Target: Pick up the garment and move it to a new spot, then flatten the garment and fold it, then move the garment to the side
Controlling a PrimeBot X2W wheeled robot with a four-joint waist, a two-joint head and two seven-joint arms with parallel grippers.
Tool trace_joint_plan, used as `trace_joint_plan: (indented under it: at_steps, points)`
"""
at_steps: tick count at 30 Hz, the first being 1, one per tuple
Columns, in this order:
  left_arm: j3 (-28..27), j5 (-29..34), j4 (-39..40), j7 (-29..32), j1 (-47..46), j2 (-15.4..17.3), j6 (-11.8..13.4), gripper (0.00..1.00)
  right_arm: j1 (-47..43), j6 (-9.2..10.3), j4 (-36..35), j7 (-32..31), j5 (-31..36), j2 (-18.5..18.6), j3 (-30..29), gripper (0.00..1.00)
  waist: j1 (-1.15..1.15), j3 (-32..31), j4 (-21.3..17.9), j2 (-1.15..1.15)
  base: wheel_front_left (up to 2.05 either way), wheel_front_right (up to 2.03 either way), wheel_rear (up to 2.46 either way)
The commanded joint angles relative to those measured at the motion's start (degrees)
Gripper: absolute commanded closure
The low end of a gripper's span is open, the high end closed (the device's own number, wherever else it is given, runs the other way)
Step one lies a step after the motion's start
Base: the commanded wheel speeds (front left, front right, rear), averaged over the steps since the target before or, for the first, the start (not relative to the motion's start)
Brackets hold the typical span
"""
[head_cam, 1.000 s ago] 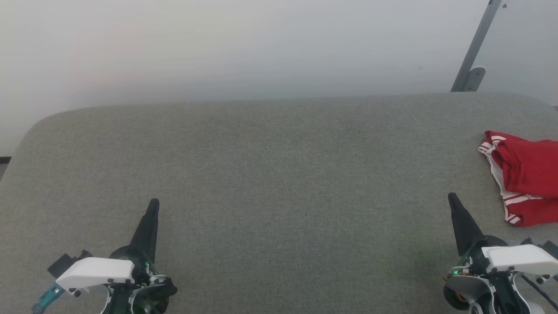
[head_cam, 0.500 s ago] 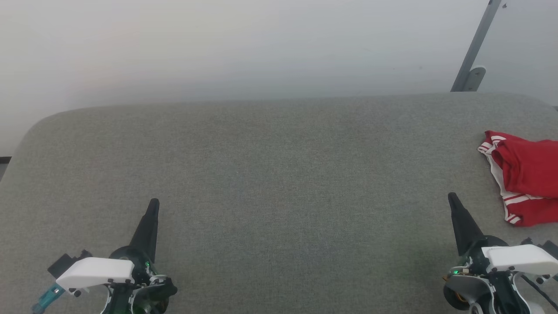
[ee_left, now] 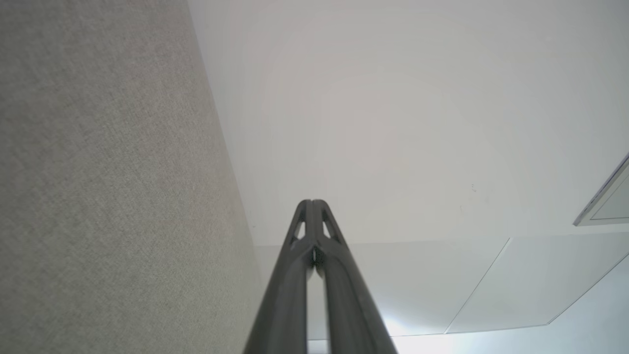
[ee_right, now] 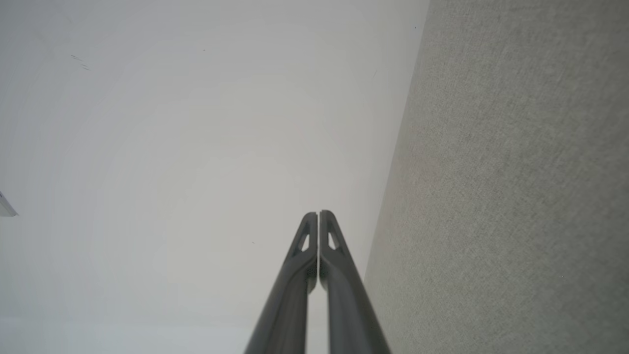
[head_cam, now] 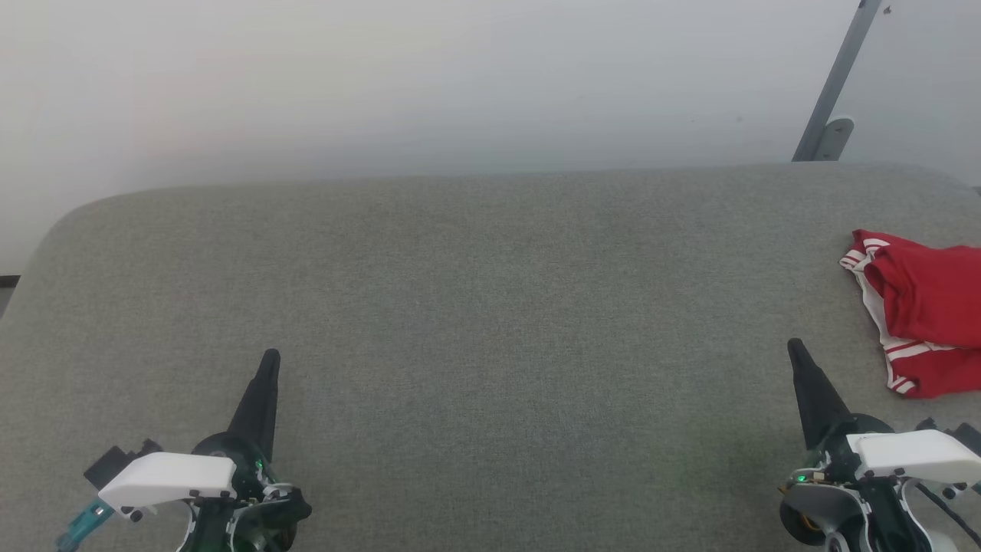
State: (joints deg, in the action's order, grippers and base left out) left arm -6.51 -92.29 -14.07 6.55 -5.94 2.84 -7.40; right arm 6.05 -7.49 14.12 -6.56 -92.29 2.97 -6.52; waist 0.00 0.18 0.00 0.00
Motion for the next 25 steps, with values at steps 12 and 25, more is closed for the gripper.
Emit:
trace_joint_plan:
  at_steps: [12,25]
  points:
    - [-0.07,-0.22,0.0,0.16,-0.67,-0.1,-0.17,1.0,0.34,0.0,-0.25,-0.16,-0.24,-0.21,-0.05,1.0,0.0,0.0,0.0,0.0,0.0,0.0,0.0]
    - [-0.06,-0.23,0.0,0.16,-0.67,-0.1,-0.17,1.0,0.34,0.0,-0.25,-0.15,-0.24,-0.21,-0.05,1.0,0.0,0.0,0.0,0.0,0.0,0.0,0.0]
